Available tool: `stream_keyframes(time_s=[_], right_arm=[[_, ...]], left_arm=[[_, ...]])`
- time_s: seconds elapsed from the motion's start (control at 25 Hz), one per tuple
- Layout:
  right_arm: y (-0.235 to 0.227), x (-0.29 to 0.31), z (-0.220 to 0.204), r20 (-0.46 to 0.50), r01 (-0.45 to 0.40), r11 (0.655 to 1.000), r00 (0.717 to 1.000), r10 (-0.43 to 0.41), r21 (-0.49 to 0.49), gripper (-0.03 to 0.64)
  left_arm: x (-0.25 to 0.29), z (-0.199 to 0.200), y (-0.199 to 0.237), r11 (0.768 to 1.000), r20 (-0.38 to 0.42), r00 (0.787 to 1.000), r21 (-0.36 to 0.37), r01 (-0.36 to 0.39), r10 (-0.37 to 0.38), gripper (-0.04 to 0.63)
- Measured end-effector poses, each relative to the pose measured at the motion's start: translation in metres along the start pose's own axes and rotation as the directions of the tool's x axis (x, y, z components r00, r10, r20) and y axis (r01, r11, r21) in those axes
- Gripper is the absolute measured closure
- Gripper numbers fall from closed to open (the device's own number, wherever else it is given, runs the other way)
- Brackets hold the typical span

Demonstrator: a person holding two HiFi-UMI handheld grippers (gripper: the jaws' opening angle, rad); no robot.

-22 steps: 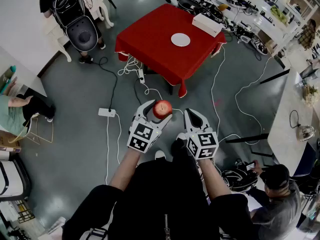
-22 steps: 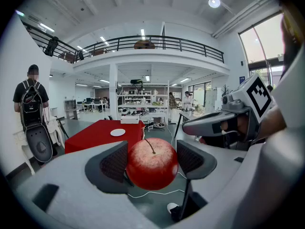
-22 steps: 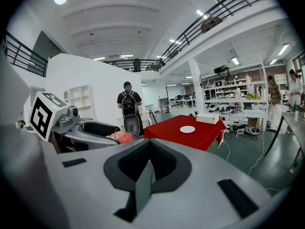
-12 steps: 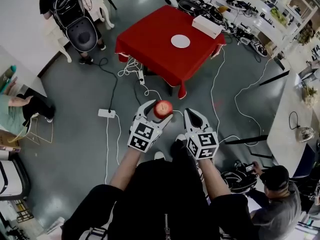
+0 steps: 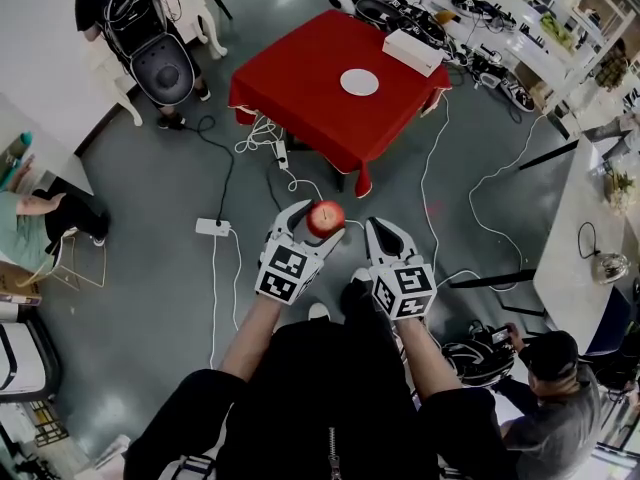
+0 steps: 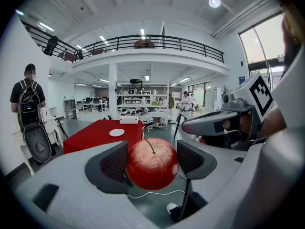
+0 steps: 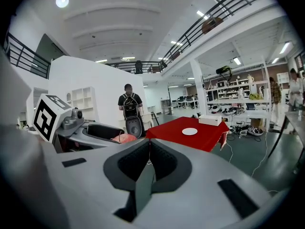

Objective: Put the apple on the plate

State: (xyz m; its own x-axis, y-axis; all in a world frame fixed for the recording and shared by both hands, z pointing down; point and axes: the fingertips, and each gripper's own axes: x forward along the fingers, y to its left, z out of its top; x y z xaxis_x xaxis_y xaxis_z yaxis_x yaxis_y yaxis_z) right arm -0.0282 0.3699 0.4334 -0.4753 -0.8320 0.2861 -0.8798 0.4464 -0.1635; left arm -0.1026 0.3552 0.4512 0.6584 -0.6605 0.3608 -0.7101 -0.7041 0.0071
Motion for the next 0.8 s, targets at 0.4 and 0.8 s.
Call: stream_keyframes(time_s=[0.4,0.8], right_arm=[[-0.008,0.002,-0.001,-0.002,0.003,1.0,1.0,-0.003,0.005,0.604],[-0.014,0.013,-0.001,-0.011,0.003,1.0,1.0,-0.003,0.016,0.604]], left_arm=[[0.009,-0.001,-0.002,1.0,-0.011,1.0,-0.004,0.007,-0.007,0.272],[0.018,-0.001,0.007,1.0,-0.018,1.0,-0.013,0.009,-0.009,0.272]])
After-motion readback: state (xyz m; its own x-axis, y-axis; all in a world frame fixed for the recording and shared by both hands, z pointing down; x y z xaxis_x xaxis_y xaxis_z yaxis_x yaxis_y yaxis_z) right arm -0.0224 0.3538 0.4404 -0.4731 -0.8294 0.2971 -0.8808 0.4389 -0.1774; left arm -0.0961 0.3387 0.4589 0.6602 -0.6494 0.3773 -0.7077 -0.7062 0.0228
